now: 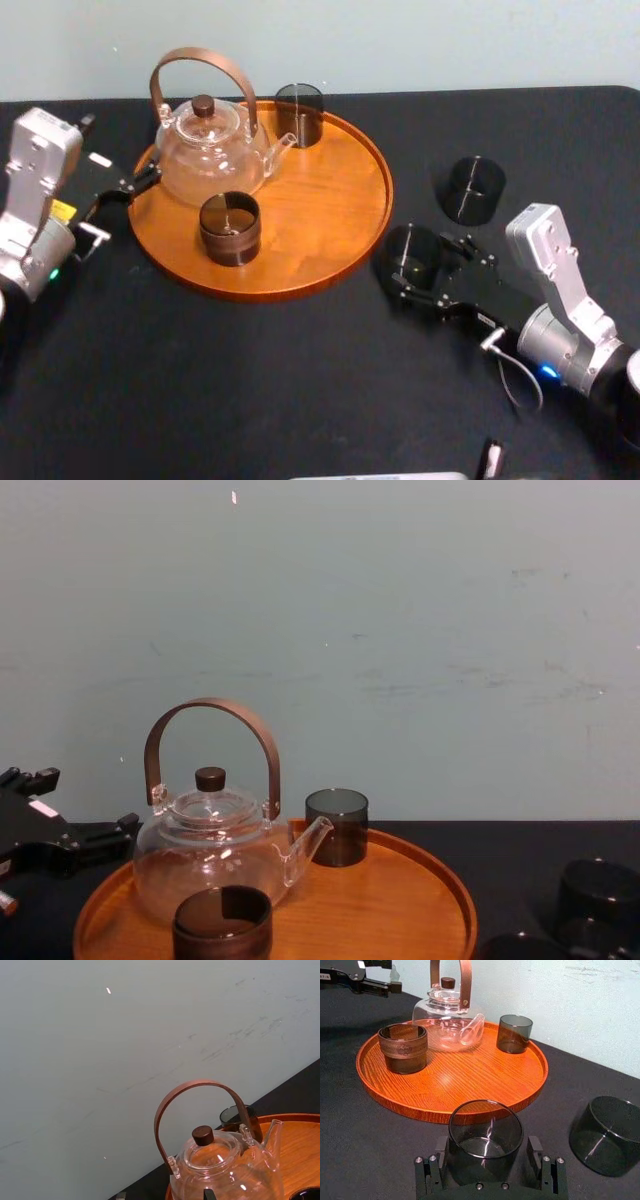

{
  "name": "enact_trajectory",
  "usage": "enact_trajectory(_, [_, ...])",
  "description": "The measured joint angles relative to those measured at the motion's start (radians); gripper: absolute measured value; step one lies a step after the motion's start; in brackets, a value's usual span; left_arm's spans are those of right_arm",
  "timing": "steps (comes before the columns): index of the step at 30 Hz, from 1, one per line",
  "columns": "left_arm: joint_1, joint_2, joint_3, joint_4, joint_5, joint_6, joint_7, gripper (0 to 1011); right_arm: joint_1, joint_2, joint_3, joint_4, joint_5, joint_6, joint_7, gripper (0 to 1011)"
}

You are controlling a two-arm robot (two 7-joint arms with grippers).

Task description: Pick up the glass from the table and place it on the tray.

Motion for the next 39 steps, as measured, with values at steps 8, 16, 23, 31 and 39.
enact_trajectory(8, [0.000,0.000,0.000,0.000,0.000,0.000,0.000,1001,0.026,-0.012,-0.011,0.028,-0.001,-0.014,0.013,1002])
enact_trajectory(16, [0.000,0.000,0.000,0.000,0.000,0.000,0.000,1001,0.046,-0.020,-0.021,0.049,-0.004,-0.021,0.019,1002])
enact_trajectory(23, [0.000,0.000,0.000,0.000,0.000,0.000,0.000,1001,0.060,-0.026,-0.025,0.069,-0.003,-0.030,0.025,1002])
enact_trajectory(31, [0.000,0.000,0.000,0.000,0.000,0.000,0.000,1001,0.066,-0.028,-0.027,0.075,0.000,-0.036,0.028,1002])
enact_trajectory(39, [0.000,0.000,0.000,0.000,0.000,0.000,0.000,1001,0.066,-0.027,-0.027,0.075,0.000,-0.036,0.028,1002])
